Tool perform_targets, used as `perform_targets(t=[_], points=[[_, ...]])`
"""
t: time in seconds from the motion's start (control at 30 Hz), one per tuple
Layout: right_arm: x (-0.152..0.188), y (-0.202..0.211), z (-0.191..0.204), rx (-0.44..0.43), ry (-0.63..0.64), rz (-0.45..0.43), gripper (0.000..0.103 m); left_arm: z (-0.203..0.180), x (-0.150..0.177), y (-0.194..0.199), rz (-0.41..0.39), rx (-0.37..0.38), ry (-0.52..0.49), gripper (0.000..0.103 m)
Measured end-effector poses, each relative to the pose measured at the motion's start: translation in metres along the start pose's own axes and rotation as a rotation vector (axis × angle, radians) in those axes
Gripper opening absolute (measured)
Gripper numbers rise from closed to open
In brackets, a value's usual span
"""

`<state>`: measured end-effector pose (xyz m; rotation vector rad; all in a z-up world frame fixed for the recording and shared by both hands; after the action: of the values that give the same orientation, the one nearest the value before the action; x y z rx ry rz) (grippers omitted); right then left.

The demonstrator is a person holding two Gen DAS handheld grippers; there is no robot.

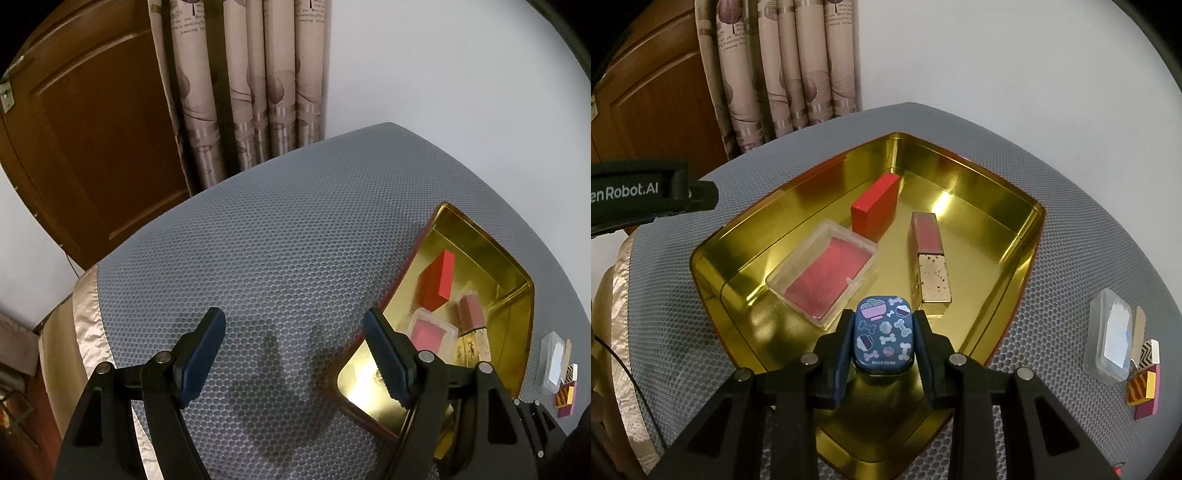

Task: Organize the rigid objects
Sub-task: 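Lower the blue case into the tin and open the right gripper, then grasp the red rounded keychain case with the right gripper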

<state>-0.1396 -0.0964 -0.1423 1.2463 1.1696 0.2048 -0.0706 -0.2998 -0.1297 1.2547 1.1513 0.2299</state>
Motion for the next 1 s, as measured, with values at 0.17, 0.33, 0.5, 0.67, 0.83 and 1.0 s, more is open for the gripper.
perform_targets(t=[0.17,0.33,0.5,0.67,0.83,1.0], points=[[-0.001,0.001,-0.002,0.004,-0.015,-0.006,0.035,0.001,0.001,-0.001,0.007,0.003,0.002,0.074],[0.001,0.013,-0.008,-0.002,-0.051,-0.028,0.035,0.001,0.002,0.001,-0.002,0.006,-0.012,0.074],[0.013,0.038,-0.023,0.009,-0.095,-0.072,0.036,-0.004,0.004,0.003,-0.013,0.008,-0.031,0.074],[0.042,0.066,-0.053,0.053,-0.178,-0.093,0.040,-0.011,0.007,0.004,-0.022,0.009,-0.054,0.074],[0.085,0.090,-0.094,0.124,-0.242,-0.083,0.053,-0.019,0.009,0.006,-0.034,0.013,-0.084,0.074],[0.139,0.107,-0.135,0.207,-0.275,-0.035,0.055,-0.027,0.013,0.006,-0.037,0.010,-0.104,0.075]])
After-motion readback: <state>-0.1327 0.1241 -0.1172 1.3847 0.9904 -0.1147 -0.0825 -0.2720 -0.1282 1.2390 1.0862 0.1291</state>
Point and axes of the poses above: each gripper's, at about its wrist camera, not at the fingertips, and y roughly against the way its jaws point, z to its left, x to its underside, the point moved 5 cm from there along -y, roughly the way its jaws point, and after that the axes turned 11 degrees about y, right-handed, at the moved point
